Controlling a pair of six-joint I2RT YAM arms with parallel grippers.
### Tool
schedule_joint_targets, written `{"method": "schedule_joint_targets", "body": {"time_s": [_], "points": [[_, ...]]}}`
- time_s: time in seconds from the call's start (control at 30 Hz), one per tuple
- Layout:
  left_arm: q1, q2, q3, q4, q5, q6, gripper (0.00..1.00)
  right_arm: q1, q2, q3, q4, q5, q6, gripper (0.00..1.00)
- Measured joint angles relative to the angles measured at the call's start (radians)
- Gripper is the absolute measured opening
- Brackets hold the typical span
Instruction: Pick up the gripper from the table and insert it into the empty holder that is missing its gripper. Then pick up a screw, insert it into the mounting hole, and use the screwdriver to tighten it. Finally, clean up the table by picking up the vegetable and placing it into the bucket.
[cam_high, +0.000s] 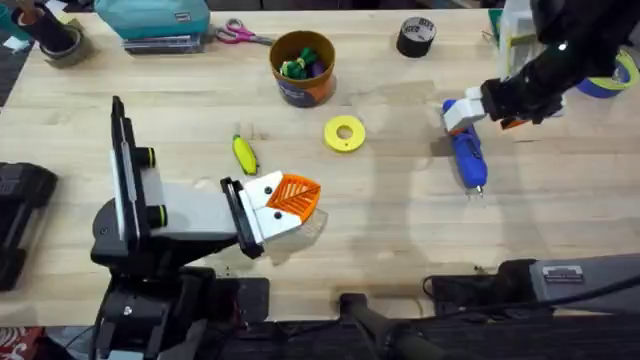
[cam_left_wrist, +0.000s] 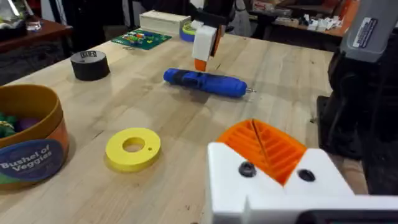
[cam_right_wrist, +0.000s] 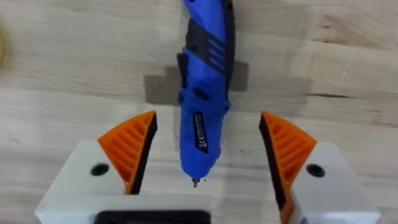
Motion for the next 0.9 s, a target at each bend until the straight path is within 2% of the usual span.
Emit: {"method": "schedule_joint_targets", "body": {"time_s": [0.2,0.47,0.73,0.9], "points": [[0.0,0.0,0.0,0.0,0.0,0.0,0.004,0.008,0.0,-0.047,0.033,-0.005,0.008,0.997],[0.0,0.0,0.0,0.0,0.0,0.0,0.004,0.013,0.0,-0.124,0.169,-0.005,-0.003,0.998],[0.0,0.0,0.0,0.0,0.0,0.0,0.004,0.015,0.003,-0.132,0.263,0.01,-0.016,0.998],[0.0,0.0,0.0,0.0,0.0,0.0,0.004,0.015,0.077,-0.132,0.31,0.016,-0.018,0.997]]}}
